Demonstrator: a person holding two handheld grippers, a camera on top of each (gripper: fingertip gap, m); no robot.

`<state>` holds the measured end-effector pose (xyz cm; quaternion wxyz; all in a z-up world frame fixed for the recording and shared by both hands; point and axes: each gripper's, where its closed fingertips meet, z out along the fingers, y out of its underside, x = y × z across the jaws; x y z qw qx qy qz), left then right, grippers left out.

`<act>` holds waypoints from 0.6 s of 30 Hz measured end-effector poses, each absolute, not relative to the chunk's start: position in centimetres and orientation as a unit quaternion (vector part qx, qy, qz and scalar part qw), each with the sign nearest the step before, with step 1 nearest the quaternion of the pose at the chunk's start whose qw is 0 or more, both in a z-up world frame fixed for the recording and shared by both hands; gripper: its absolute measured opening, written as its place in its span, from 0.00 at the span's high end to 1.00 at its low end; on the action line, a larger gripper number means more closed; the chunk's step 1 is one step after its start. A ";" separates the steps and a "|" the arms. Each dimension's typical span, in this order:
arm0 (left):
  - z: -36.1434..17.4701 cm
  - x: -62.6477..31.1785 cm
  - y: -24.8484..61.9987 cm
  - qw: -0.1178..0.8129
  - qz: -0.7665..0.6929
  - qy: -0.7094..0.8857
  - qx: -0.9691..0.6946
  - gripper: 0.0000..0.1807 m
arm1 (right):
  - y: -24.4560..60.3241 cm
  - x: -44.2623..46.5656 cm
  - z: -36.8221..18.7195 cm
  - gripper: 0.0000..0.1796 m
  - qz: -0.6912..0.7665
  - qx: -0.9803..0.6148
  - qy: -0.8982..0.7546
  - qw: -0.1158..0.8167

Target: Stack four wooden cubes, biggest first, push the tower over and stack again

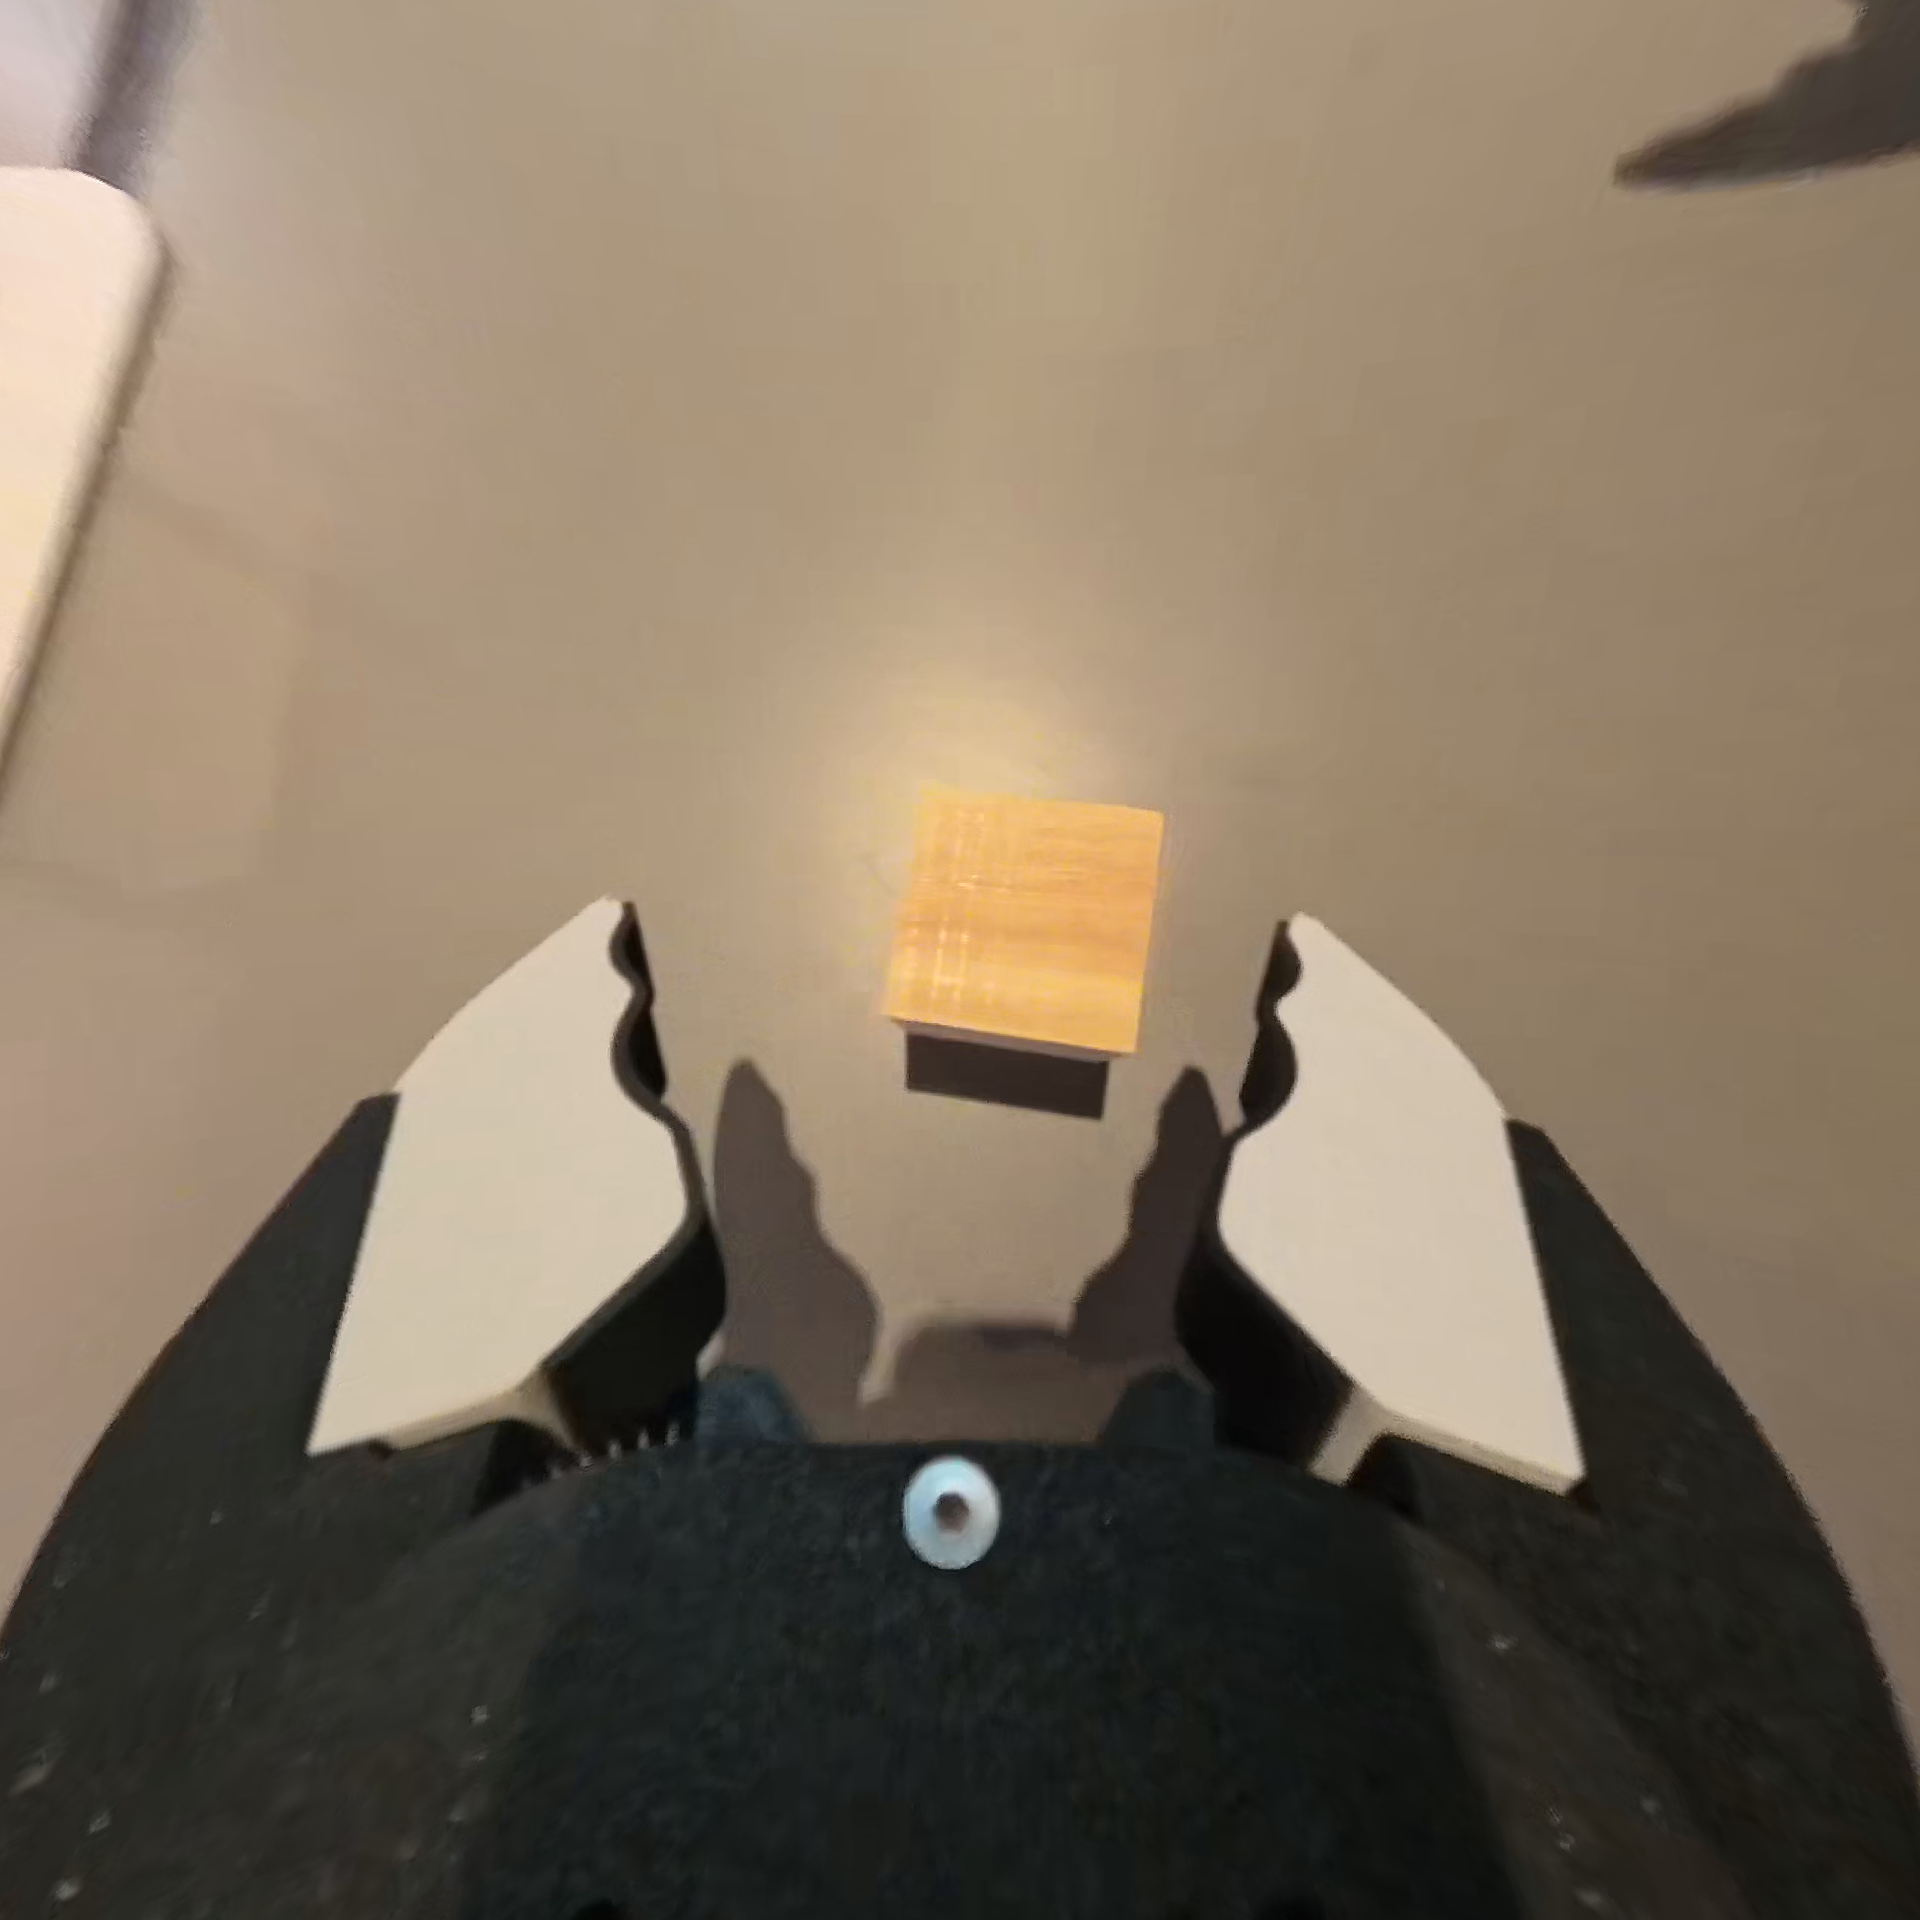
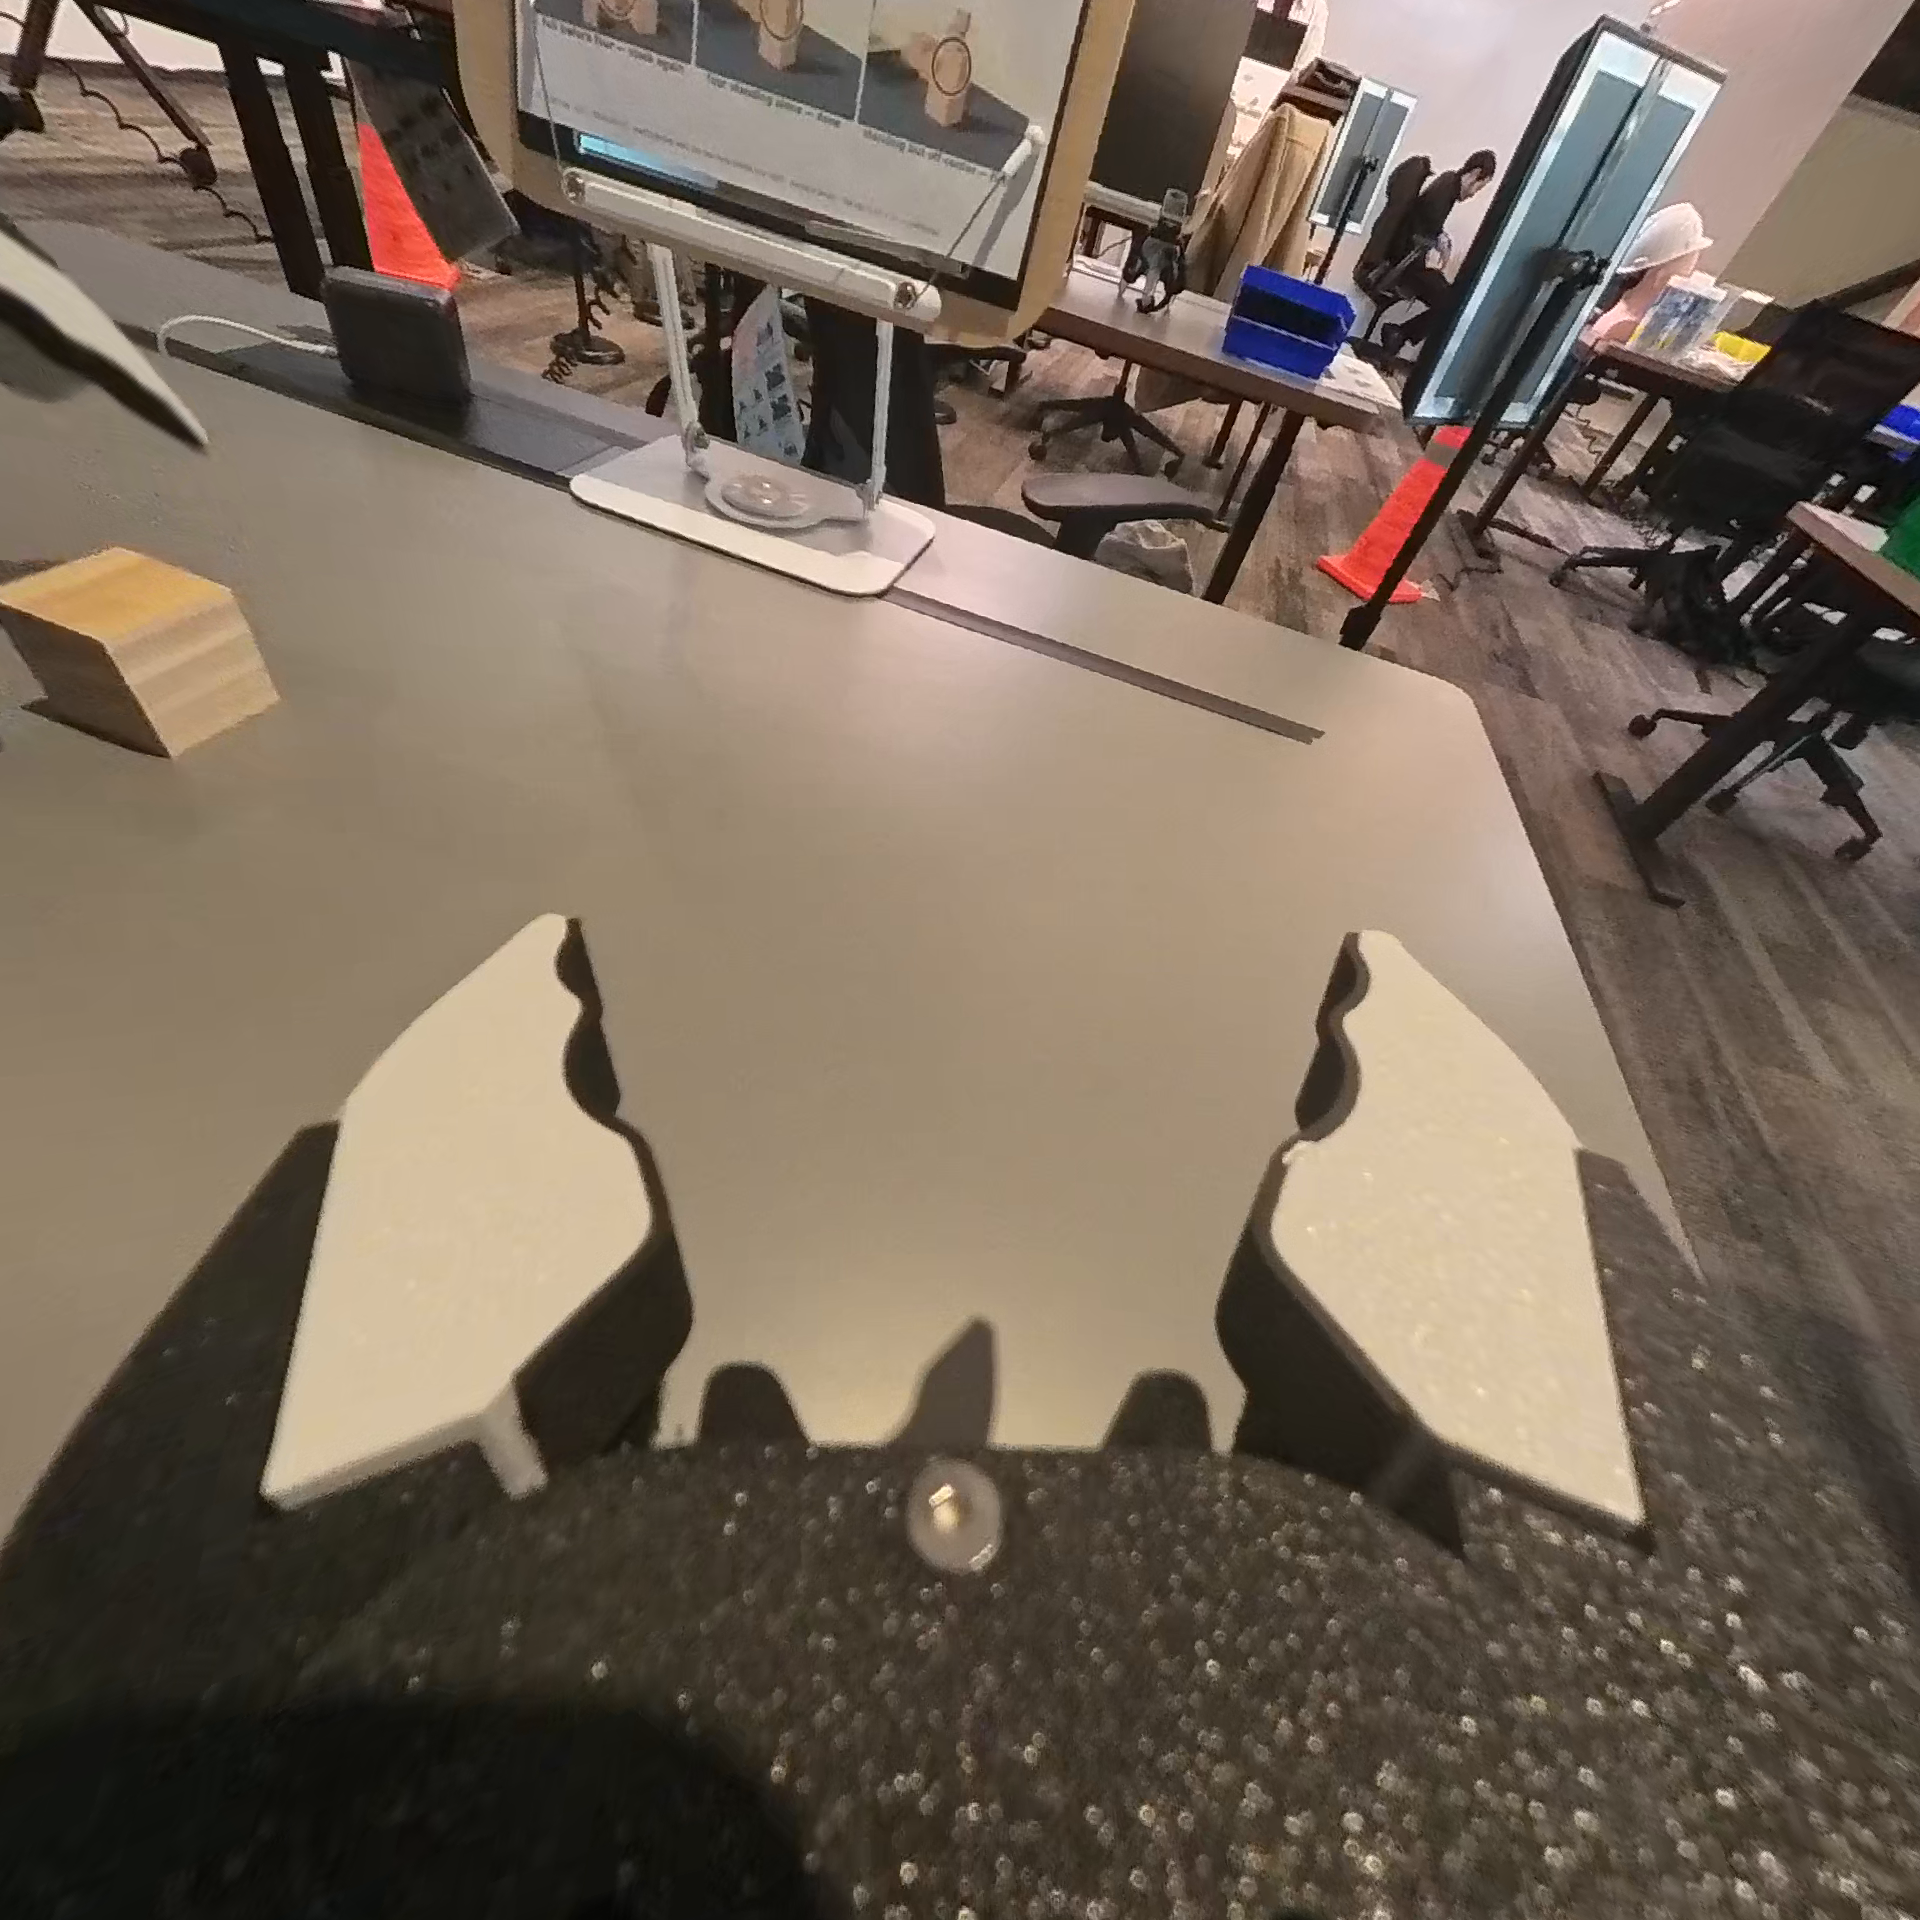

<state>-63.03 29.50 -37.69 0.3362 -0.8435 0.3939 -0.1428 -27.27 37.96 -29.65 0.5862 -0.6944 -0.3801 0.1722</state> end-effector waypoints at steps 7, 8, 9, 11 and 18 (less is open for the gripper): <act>-28.4 -64.3 24.8 0.545 -0.099 0.233 -0.799 0.33 | 38.3 -27.3 -29.4 0.29 0.176 -0.693 -0.378 0.589; -27.5 -64.4 23.5 0.569 -0.092 0.214 -0.788 0.33 | 38.4 -27.3 -29.4 0.29 0.177 -0.692 -0.376 0.590; -26.8 -64.5 22.0 0.591 -0.084 0.193 -0.779 0.34 | 38.4 -27.3 -29.3 0.29 0.179 -0.692 -0.375 0.591; -25.8 -64.7 19.0 0.624 -0.079 0.157 -0.762 0.36 | 38.5 -27.3 -29.3 0.29 0.180 -0.692 -0.374 0.591; -25.3 -71.0 8.8 0.614 0.012 0.049 -0.787 0.45 | 38.2 -27.0 -28.9 0.29 0.182 -0.687 -0.373 0.596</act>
